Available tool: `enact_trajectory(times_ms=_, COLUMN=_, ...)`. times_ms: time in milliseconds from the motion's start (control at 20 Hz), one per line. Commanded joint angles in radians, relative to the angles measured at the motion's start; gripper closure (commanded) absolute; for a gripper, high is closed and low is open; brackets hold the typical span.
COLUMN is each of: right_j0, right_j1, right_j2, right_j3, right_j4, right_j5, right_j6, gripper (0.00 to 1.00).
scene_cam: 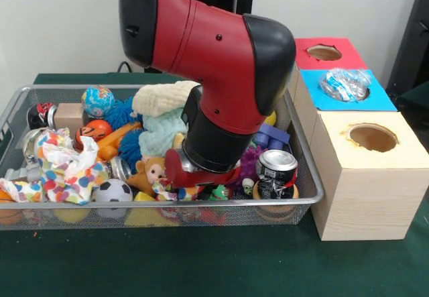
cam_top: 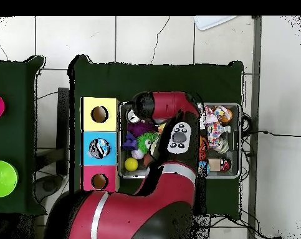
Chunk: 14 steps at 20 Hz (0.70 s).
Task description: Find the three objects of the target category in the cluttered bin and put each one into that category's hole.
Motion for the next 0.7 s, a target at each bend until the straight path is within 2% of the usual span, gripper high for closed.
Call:
enact_trajectory(times_ms=50, right_j0=-0.071, right_j1=0.074, right_j2=-0.045, right_j3=-0.047, right_j4=-0.147, right_j5=0.066, right_j6=-0.046, gripper=0.00)
enact_trajectory(times_ms=700, right_j0=-0.107, right_j1=0.072, right_j2=-0.029, right_j3=-0.063, right_j4=-0.209, right_j5=0.034, right_j6=-0.051, gripper=0.00)
